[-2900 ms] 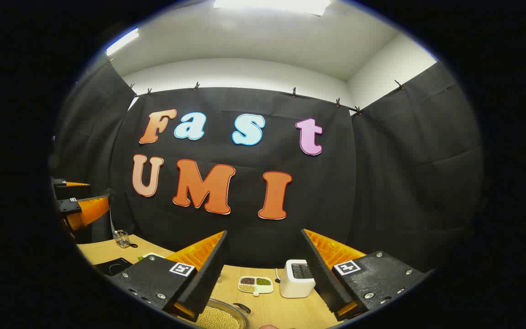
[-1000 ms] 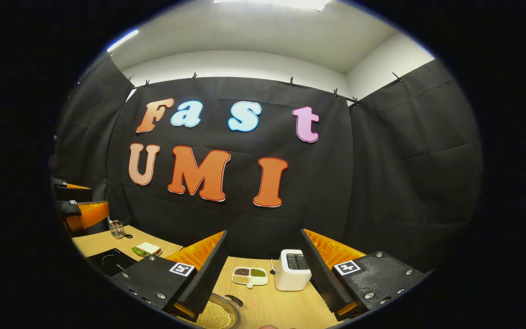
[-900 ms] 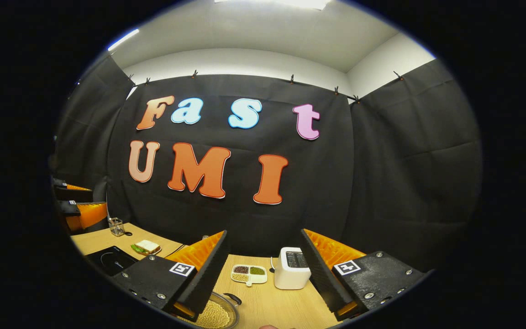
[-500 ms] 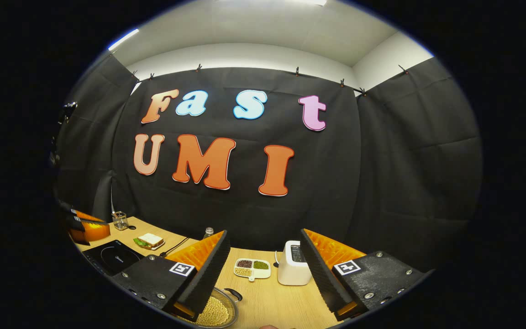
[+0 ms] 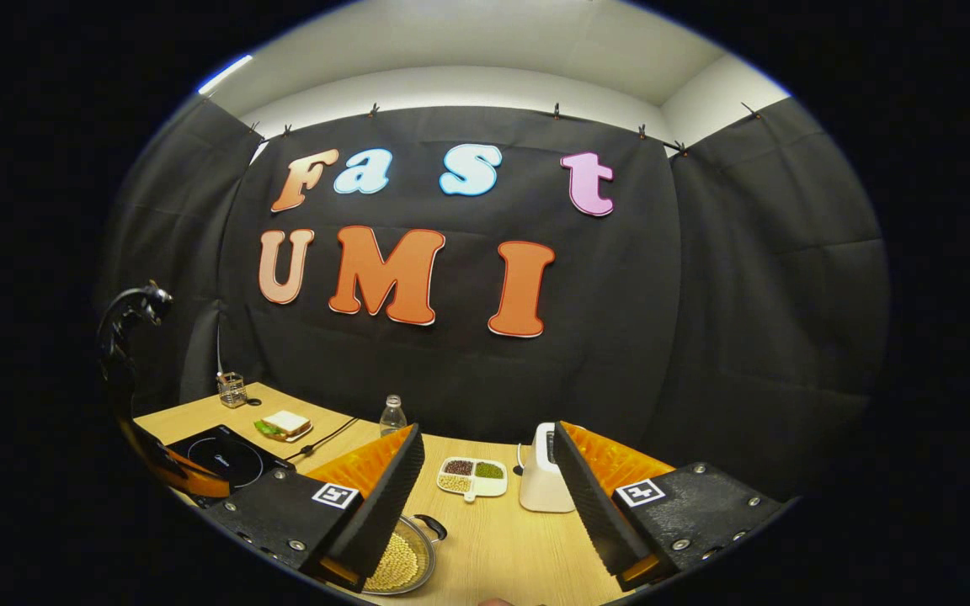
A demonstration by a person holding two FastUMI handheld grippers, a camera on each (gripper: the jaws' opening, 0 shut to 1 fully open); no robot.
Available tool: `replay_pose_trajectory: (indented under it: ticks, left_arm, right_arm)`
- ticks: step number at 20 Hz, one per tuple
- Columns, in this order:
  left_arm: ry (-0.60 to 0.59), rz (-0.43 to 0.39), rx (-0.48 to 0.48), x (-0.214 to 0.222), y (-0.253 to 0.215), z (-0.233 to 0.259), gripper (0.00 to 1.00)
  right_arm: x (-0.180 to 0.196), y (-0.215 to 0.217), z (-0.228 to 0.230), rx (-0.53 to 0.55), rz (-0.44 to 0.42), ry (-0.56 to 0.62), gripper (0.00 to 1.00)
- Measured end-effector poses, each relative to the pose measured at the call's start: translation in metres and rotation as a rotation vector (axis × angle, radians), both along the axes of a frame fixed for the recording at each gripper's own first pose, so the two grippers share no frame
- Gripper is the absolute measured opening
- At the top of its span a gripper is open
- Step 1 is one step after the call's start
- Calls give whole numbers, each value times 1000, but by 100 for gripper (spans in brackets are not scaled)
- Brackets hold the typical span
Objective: First push the handle of the pot to place it horizontally, then grasp the pot with both hands and set it on the induction cooktop.
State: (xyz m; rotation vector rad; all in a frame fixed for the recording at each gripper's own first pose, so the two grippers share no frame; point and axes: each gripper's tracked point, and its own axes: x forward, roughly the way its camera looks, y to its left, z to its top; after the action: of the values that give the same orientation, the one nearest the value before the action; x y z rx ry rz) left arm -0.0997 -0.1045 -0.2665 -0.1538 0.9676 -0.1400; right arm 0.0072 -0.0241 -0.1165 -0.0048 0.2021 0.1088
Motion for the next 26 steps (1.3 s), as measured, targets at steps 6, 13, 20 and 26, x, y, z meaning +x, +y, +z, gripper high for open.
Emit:
replay_pose_trajectory:
  ticks: [6, 13, 20, 26]
  left_arm:
    - [193, 65, -24, -39, -10, -40, 8]
    - [375, 135, -27, -74, -22, -82, 5]
    - [524, 193, -63, -102, -30, -115, 8]
    - [576, 241, -120, -95, -29, -131, 8]
  right_arm:
    - [-1, -14, -23, 14, 20, 40, 95]
    - [0, -34, -47, 17, 34, 80, 96]
    - [-2, -46, -71, 18, 21, 137, 95]
    - [-5, -43, -82, 17, -13, 186, 96]
